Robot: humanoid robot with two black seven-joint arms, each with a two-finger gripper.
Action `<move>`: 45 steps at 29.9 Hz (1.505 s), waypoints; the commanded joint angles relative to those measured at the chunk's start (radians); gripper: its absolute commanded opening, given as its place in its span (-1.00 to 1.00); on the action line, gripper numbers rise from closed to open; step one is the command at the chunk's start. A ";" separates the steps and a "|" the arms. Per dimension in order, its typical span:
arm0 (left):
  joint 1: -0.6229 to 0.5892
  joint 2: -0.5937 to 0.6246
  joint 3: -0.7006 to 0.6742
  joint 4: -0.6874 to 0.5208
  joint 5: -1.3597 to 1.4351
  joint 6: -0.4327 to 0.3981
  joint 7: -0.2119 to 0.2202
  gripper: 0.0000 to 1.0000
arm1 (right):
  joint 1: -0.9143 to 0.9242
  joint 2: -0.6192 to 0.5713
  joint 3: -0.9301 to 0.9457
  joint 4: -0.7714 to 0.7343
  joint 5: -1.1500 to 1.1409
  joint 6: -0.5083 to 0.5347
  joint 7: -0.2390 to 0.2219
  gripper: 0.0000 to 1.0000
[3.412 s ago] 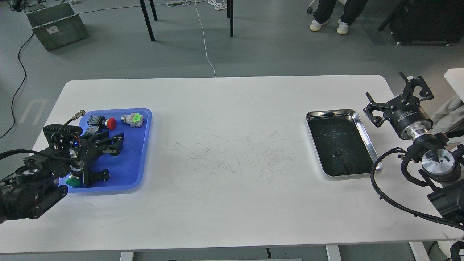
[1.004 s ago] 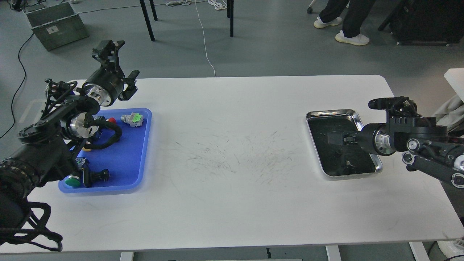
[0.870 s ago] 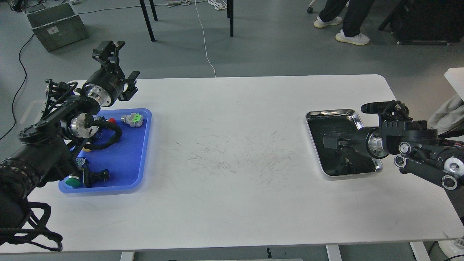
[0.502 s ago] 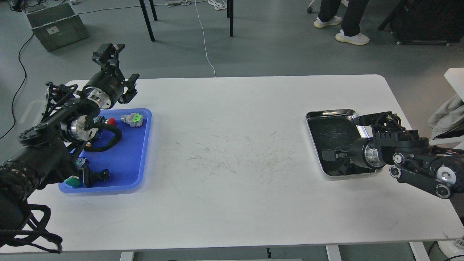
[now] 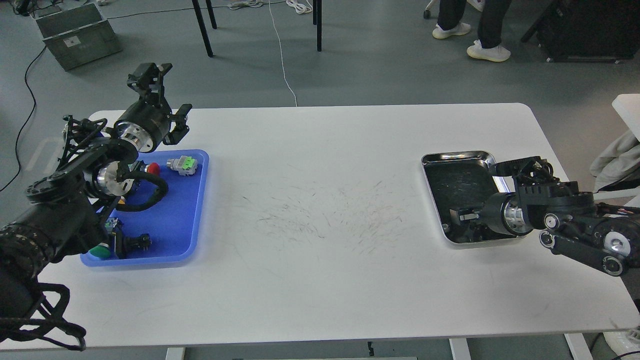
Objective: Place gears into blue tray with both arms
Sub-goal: 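Grasp another small black part in the metal tray with the right gripper, then carry the black part toward the table center and release it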
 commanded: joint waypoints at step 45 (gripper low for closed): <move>-0.018 0.034 0.000 0.000 0.000 0.007 0.002 0.96 | 0.068 0.620 0.076 -0.211 0.200 -0.475 0.292 -0.97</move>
